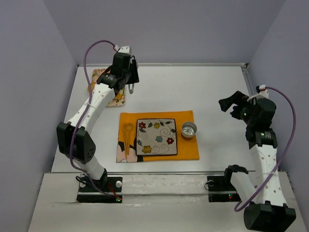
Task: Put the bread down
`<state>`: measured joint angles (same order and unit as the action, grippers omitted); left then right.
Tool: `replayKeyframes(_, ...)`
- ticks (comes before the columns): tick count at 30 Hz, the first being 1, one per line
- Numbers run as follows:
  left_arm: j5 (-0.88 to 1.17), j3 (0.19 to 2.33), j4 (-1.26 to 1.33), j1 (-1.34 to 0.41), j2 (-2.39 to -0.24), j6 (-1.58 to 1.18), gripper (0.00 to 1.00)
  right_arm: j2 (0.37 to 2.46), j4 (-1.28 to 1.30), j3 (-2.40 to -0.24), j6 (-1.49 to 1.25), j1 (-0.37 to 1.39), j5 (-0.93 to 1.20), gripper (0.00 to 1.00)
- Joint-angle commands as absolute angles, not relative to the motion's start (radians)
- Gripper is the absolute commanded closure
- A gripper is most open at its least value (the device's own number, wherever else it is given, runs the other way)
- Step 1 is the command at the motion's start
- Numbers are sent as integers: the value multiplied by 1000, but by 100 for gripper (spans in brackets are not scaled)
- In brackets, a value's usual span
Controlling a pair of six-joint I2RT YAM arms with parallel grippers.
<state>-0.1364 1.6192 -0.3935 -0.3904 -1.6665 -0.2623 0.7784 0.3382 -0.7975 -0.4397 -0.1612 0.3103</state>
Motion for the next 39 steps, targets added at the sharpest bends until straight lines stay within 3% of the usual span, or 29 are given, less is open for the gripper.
replayKeyframes(1,-143,1528,-501,-387,-1580,-418,46,773,330,-819,-446,-153,311,0)
replayKeyframes(11,-242,1243,-618,-357,-1264,-563,36,775,331,-813,-454,-153,321,0)
replayKeyframes(16,-183,1123,-560,-282,-1166,-555,32,776,330,-807,-459,-153,324,0)
replayKeyframes(24,-88,1092,-459,-152,-1233,-531,32,785,325,-802,-462,-153,313,0)
replayKeyframes(39,-29,1140,-325,-114,-1427,-517,28,801,324,-801,-469,-153,288,0)
